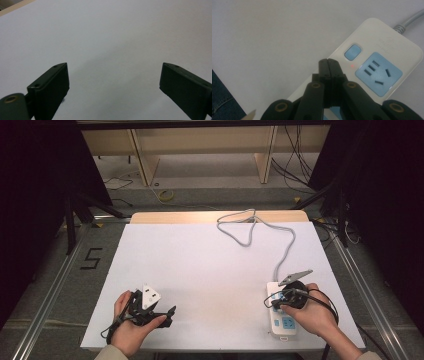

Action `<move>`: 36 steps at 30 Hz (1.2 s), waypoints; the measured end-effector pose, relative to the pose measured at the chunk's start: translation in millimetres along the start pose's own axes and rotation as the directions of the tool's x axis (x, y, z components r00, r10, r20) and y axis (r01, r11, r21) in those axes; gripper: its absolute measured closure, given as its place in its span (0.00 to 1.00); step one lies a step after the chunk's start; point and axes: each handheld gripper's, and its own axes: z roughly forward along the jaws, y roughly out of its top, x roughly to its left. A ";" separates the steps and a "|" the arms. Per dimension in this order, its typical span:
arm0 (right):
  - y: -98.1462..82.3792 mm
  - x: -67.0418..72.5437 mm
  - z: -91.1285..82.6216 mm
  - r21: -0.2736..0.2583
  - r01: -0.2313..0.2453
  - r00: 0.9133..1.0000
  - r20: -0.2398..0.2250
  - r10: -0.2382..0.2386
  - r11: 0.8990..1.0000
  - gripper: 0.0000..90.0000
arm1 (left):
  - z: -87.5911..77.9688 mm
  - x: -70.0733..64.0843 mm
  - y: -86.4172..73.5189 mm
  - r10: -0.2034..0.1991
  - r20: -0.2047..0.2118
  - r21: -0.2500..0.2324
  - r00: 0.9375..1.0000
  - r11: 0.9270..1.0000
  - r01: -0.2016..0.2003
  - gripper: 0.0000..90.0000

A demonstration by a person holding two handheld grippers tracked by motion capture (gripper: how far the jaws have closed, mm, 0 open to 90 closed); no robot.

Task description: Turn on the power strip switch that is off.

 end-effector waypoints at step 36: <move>5.3 6.7 3.1 0.053 0.028 0.998 0.048 -0.030 0.998 1.00 | 1.0 -0.7 0.0 0.004 0.004 0.008 1.000 1.000 -0.004 0.10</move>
